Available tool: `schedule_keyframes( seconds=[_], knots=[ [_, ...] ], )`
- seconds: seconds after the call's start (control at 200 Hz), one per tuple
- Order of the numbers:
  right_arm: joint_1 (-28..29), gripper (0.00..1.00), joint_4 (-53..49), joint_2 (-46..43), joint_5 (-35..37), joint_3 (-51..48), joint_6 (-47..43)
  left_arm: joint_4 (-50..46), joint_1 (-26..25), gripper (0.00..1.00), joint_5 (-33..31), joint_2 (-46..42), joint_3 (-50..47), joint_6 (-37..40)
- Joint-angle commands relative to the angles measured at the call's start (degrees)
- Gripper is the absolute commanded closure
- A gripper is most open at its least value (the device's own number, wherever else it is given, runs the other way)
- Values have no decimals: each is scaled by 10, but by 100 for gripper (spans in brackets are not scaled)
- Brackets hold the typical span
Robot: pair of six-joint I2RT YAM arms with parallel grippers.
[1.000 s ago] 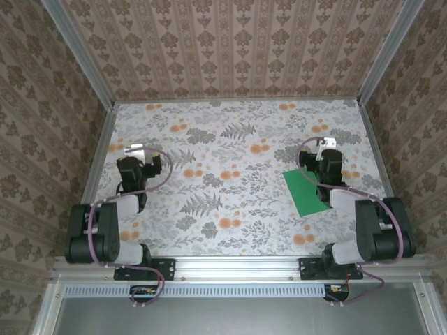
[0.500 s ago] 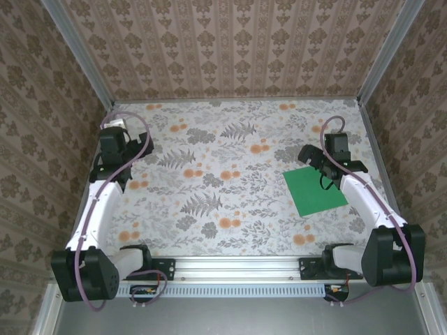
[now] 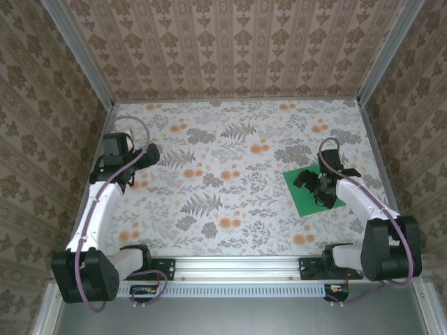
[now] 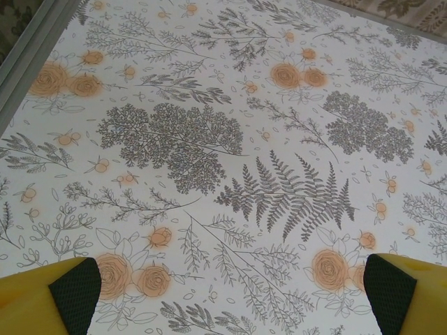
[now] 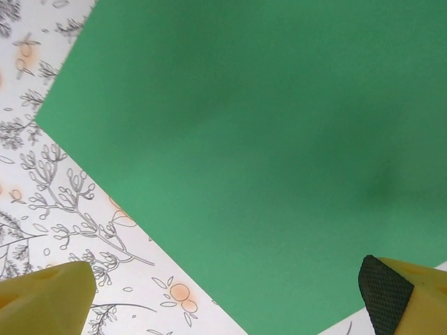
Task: Fold a paper plane with a square sheet of paper (pick it up from the middle)
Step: Move the square sheet of paper to the center of the table.
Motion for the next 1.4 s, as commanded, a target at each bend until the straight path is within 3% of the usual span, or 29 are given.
schedule_keyframes(
  seconds=[0.0, 0.355, 0.61, 0.845, 0.97, 1.19, 1.395],
  knots=[
    [11, 0, 8, 33, -14, 8, 20, -6, -3, 0, 12, -1, -9, -7],
    [78, 0, 46, 139, -20, 24, 47, -5, -8, 0, 13, 7, -12, -10],
    [208, 0, 68, 162, -36, 35, 124, -6, -13, 0, 12, 18, -12, -10],
    [327, 1, 48, 200, -28, 109, 173, -11, -22, 0, 9, 24, -10, -8],
    [327, 0, -45, 185, 52, 193, 91, -12, -27, 0, 9, 24, -9, -7],
    [315, 0, -180, 265, 94, 316, -236, -11, -32, 0, 15, 25, -9, -6],
    [298, 0, -202, 316, 85, 347, -320, -12, -37, 0, 15, 27, -9, -3]
  ],
)
